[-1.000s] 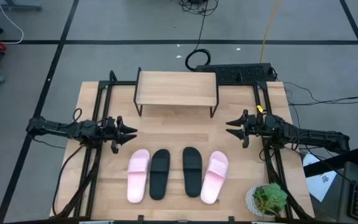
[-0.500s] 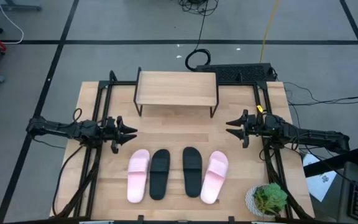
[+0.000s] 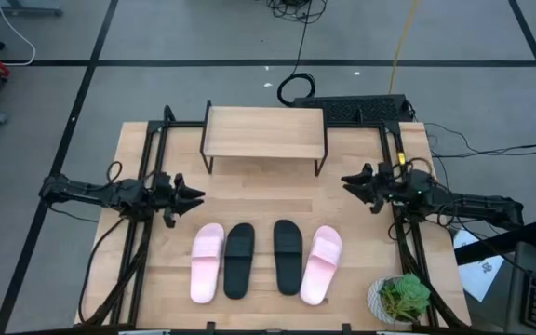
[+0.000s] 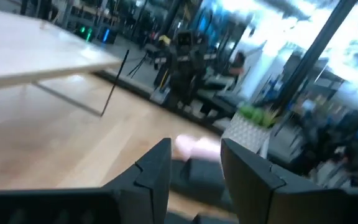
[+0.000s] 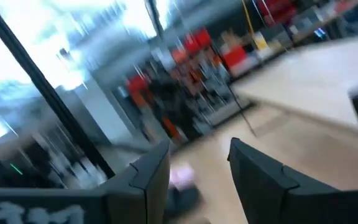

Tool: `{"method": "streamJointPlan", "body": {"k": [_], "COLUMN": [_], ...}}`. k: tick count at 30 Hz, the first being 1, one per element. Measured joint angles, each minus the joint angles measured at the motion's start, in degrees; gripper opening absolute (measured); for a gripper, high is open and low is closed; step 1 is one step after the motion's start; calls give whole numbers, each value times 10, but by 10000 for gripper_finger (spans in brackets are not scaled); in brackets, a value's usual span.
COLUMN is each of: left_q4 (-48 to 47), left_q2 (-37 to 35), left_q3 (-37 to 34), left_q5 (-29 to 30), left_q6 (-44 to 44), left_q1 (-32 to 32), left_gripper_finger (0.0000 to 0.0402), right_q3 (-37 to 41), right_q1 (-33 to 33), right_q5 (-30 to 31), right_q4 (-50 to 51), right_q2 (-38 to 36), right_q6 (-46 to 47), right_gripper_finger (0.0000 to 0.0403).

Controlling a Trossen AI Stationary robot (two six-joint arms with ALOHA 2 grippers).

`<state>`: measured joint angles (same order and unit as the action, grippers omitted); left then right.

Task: Pick and place slides into the shelf
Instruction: Put the left pink slide on the shelf

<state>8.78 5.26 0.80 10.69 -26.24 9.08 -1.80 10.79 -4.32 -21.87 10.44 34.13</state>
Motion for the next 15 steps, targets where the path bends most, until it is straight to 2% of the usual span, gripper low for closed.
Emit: {"method": "streamJointPlan", "body": {"k": [3, 8, 11, 15], "left_q4": [86, 245, 291, 309], "left_q2": [0, 0, 0, 0], "left_q3": [0, 0, 0, 0], "left_q5": [12, 29, 19, 19], "left_q6": [-21, -49, -41, -60], "left_q1": [0, 0, 0, 0], "left_gripper_finger": [136, 136, 136, 136], "right_q3": [0, 0, 0, 0], "right_q1": [0, 0, 0, 0], "right_q5": [1, 0, 0, -1], "right_q4": [-102, -288, -375, -425], "right_q2": [0, 0, 0, 0], "right_q6": [15, -40, -65, -100], "right_gripper_finger": [155, 155, 155, 155]}}
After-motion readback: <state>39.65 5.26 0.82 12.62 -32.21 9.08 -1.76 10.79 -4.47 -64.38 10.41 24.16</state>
